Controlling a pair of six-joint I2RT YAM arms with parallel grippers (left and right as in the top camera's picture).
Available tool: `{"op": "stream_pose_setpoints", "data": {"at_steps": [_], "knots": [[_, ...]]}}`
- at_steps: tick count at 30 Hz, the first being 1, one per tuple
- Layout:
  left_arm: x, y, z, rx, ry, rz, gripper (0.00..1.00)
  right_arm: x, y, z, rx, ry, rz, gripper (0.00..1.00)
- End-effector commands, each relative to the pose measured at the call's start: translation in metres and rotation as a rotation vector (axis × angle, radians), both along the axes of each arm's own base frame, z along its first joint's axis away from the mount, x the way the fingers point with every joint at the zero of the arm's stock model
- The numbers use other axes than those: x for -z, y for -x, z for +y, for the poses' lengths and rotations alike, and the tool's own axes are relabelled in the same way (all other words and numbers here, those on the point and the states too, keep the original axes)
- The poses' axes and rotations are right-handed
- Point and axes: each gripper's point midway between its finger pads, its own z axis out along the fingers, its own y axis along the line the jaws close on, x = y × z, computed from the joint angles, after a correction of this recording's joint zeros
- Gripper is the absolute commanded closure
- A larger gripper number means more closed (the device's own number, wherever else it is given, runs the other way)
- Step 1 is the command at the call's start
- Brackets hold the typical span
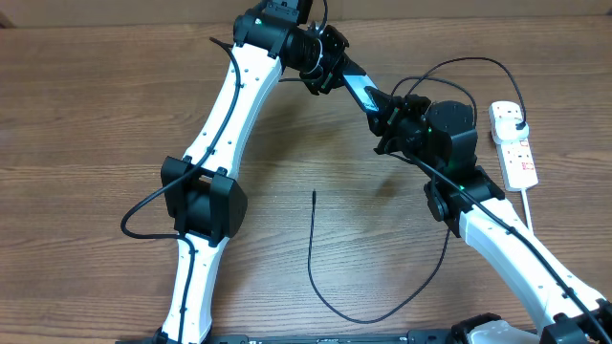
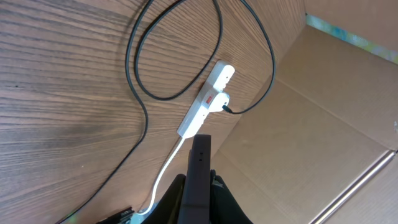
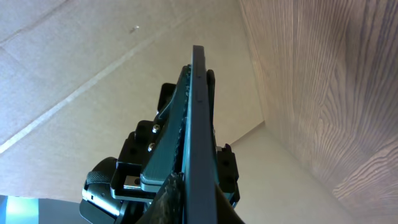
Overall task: Plug charger to phone and switch on socket
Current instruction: 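Grip the smartphone's top edge with the left gripper while right holds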
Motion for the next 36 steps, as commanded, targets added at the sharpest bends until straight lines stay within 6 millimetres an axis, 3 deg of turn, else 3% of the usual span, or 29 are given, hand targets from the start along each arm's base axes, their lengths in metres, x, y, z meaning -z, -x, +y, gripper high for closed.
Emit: {"op": "stream_pose_setpoints", "data": {"at_steps": [1, 19, 24, 30, 36], "knots": [[-0.034, 0.0034, 0.0037, -0.018, 0.007, -0.063, 0.96, -0.0158, -0.0003, 0.0057, -0.022, -0.013, -0.037, 0.91], [-0.0339, 0.0035, 0.004, -0.016, 0.007, -0.065, 0.96, -0.0149, -0.0002, 0.0057, -0.022, -0.012, -0.033, 0.78], [-0.0337, 0.0037, 0.004, -0.015, 0.006, -0.065, 0.96, -0.0149, -0.0002, 0.0057, -0.022, -0.012, -0.033, 0.69], [-0.0337, 0.0034, 0.0046, -0.01, 0.004, -0.073, 0.96, -0.0149, -0.0002, 0.0057, -0.022, -0.012, -0.033, 0.41], [-0.0337, 0.0028, 0.0053, -0.008, 0.003, -0.079, 0.96, -0.0149, -0.0002, 0.0057, -0.022, -0.012, -0.033, 0.21]]}}
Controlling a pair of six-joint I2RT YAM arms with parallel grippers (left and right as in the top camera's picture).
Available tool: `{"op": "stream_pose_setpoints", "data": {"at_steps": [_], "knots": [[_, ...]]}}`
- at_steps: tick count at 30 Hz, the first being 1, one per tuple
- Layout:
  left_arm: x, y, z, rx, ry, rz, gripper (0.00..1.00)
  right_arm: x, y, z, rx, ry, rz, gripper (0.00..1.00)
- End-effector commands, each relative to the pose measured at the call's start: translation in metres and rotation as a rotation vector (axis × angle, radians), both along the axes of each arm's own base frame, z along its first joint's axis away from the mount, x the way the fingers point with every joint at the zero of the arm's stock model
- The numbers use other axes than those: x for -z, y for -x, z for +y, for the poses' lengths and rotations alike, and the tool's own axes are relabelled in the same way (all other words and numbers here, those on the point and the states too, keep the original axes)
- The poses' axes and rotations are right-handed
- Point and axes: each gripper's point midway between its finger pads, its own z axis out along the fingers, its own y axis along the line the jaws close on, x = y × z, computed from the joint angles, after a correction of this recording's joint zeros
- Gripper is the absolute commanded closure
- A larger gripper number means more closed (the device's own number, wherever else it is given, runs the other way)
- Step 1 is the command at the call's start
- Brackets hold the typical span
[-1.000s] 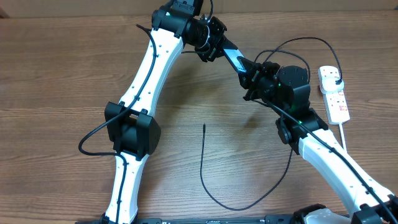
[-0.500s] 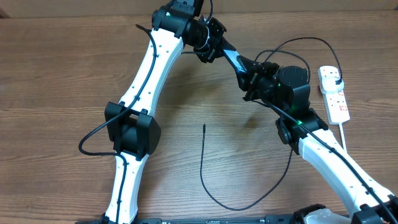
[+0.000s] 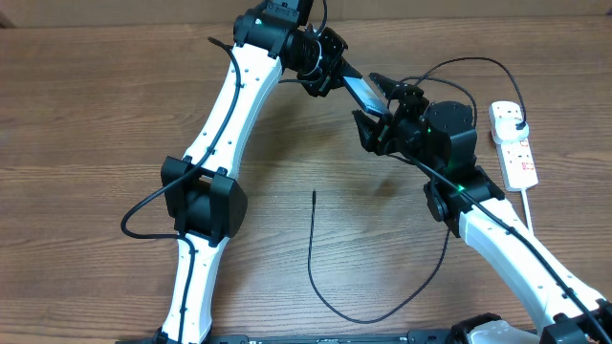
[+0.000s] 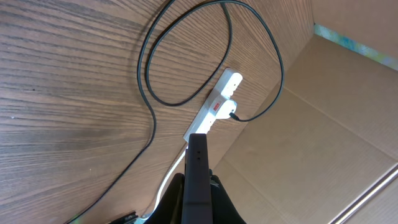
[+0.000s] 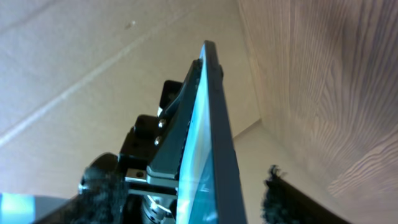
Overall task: Plug charger to phone and switch on socket
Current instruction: 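Grip the smartphone's top edge with the left gripper while right holds, then open the right gripper and pull the smartphone up-left with the left gripper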
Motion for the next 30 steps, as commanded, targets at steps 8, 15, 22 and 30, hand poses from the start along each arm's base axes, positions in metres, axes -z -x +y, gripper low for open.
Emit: {"op": "stream_pose_setpoints", "data": {"at_steps": [8, 15, 22, 30], "knots": [[-0.038, -0.004, 0.011, 0.02, 0.023, -0.125, 0.96, -0.016, -0.002, 0.003, -0.01, -0.009, -0.038, 0.03], [-0.034, -0.02, 0.052, -0.01, -0.005, -0.15, 0.96, -0.015, -0.002, 0.003, -0.014, 0.012, -0.048, 0.0], [-0.029, -0.033, 0.103, 0.006, -0.046, -0.215, 0.96, -0.013, -0.002, 0.003, -0.045, 0.119, -0.117, 0.0], [-0.023, -0.034, 0.139, 0.065, -0.096, -0.282, 0.96, -0.013, -0.001, 0.002, -0.106, 0.327, -0.257, 0.0]]}}
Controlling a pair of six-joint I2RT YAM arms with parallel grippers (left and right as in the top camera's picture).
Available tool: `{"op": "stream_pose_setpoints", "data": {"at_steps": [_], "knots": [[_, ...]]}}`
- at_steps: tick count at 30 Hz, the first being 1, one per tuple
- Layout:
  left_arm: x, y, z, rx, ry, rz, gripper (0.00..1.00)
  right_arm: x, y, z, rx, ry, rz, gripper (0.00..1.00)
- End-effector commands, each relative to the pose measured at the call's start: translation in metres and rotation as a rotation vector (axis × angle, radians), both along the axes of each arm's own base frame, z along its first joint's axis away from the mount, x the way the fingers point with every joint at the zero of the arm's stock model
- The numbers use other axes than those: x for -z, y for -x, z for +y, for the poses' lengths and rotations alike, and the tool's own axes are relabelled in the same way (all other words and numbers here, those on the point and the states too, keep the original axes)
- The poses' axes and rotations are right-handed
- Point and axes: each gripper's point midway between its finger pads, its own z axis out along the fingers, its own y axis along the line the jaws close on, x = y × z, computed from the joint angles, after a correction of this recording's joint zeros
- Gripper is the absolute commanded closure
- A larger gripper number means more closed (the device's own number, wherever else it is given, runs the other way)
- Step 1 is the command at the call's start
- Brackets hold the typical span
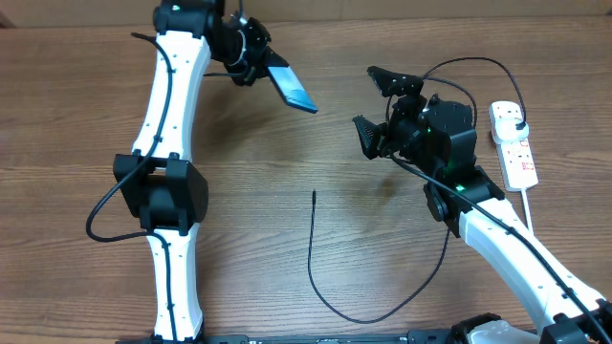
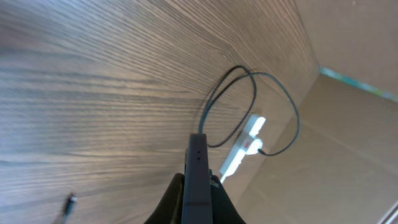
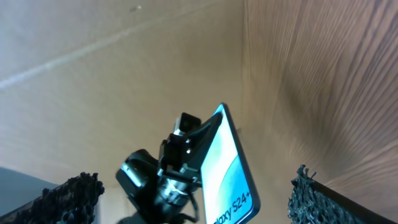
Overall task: Plug charger to phone and switch on socket
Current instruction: 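Open the right gripper and pull the smartphone up-left with the left gripper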
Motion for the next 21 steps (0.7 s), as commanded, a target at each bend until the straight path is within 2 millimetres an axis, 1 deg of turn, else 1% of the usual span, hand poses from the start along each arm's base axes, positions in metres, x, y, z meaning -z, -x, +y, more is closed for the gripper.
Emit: {"op": "stream_pose_setpoints", "data": {"at_steps": [1, 4, 9, 13, 15, 18, 21], "knots": [[-0.037, 0.005, 0.001, 0.108, 0.0, -0.168, 0.96, -0.014, -0.002, 0.002, -0.051, 0.15, -0.14, 0.0], [-0.036, 0.007, 0.006, 0.169, -0.025, -0.218, 0.96, -0.008, -0.001, 0.002, -0.084, 0.252, -0.182, 0.0], [-0.034, 0.012, 0.007, 0.296, -0.066, -0.319, 0.96, 0.017, 0.013, 0.007, -0.213, 0.413, -0.188, 0.0], [-0.032, 0.016, 0.008, 0.385, -0.092, -0.38, 0.96, 0.035, 0.033, 0.018, -0.399, 0.549, -0.255, 0.0], [-0.031, 0.017, 0.008, 0.41, -0.099, -0.402, 0.96, 0.047, 0.045, 0.021, -0.484, 0.587, -0.249, 0.0], [-0.032, 0.017, 0.008, 0.435, -0.106, -0.428, 0.96, 0.069, 0.061, 0.018, -0.563, 0.642, -0.192, 0.0], [-0.032, 0.016, 0.008, 0.444, -0.11, -0.438, 0.96, 0.086, 0.075, 0.013, -0.626, 0.689, -0.141, 0.0]]}}
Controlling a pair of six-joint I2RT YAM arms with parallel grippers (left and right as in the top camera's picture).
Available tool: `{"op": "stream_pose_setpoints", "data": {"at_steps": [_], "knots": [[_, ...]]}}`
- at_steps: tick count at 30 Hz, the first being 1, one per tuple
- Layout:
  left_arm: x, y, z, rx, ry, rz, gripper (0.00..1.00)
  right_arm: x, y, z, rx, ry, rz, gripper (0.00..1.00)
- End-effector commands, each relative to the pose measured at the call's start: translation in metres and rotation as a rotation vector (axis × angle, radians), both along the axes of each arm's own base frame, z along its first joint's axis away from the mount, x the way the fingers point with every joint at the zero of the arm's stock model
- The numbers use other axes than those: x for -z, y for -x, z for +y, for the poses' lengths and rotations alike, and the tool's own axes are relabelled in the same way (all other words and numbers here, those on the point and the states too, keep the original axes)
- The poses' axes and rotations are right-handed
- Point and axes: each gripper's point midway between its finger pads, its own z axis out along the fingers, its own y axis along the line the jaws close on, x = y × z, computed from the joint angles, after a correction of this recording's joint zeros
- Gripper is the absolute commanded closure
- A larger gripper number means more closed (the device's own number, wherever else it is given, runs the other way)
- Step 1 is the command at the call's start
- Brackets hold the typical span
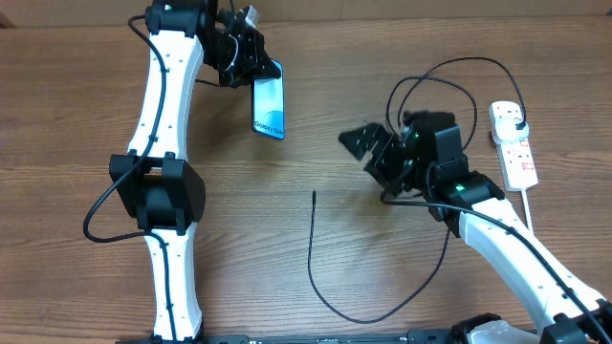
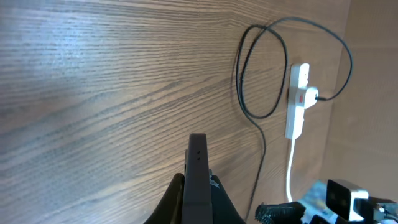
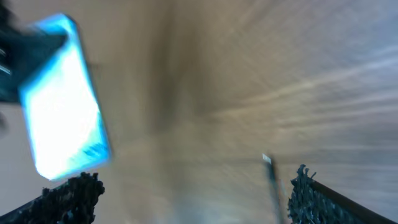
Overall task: Plug charger to phone and switch on socket
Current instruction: 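Open the right gripper and pull the smartphone up-left with the left gripper, then lower the right gripper over the black cable's plug end on the table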
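Observation:
The phone [image 1: 270,111], its screen lit blue, hangs above the table's back left with my left gripper [image 1: 256,71] shut on its upper end. In the left wrist view the phone [image 2: 198,155] is edge-on between the fingers. My right gripper [image 1: 371,153] is open and holds nothing, low over the table's middle. The black charger cable's free end [image 1: 315,194] lies on the wood to its left. The right wrist view is blurred, with the phone [image 3: 62,130] at left and the cable tip [image 3: 267,160] near the right finger [image 3: 320,199]. The white socket strip [image 1: 513,143] lies at far right.
The cable [image 1: 368,313] sweeps in a loop over the wooden table [image 1: 76,239] toward the front, then coils behind the right arm up to the plug [image 1: 517,116] in the strip. A cardboard wall [image 1: 430,8] runs along the back edge.
My left gripper has turned the phone so that its lit screen faces up. My right gripper, still open, has moved down and a little left, nearer the cable's free end.
At first both grippers held the phone between them at the table's back middle. Then the right gripper stood open beside it. The left arm then held the phone alone further left, and now the right gripper is low near the cable end.

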Motion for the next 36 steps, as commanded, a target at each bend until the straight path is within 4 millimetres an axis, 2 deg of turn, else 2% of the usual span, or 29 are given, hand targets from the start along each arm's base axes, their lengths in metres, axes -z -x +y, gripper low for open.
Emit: {"op": "stream_pose_setpoints", "data": {"at_steps": [1, 5, 9, 20, 25, 27, 32, 36], "knots": [[-0.038, 0.002, -0.002, 0.056, 0.024, -0.126, 0.96, -0.002, 0.009, 0.004, -0.126, 0.064, -0.063, 0.0], [-0.038, 0.001, -0.002, 0.055, 0.024, -0.131, 0.96, 0.011, 0.023, 0.0, -0.13, 0.081, 0.027, 0.0], [-0.038, 0.001, -0.002, 0.055, 0.024, -0.132, 0.96, 0.015, 0.034, 0.002, -0.156, 0.069, 0.072, 0.0], [-0.039, -0.001, -0.002, 0.055, 0.025, -0.144, 0.96, 0.019, 0.033, -0.006, -0.183, 0.152, 0.037, 0.0], [-0.042, -0.007, -0.003, 0.032, 0.036, -0.153, 0.96, 0.011, 0.032, -0.013, -0.162, 0.284, 0.053, 0.0], [-0.048, -0.009, -0.008, 0.036, 0.079, -0.165, 0.96, 0.005, 0.03, -0.015, -0.156, 0.349, 0.055, 0.0], [-0.084, -0.009, -0.028, 0.126, 0.294, -0.244, 0.96, -0.006, 0.025, -0.016, -0.148, 0.453, 0.063, 0.0], [-0.107, -0.01, -0.028, 0.173, 0.415, -0.304, 0.96, 0.003, 0.025, -0.016, -0.157, 0.469, 0.098, 0.0]]}}
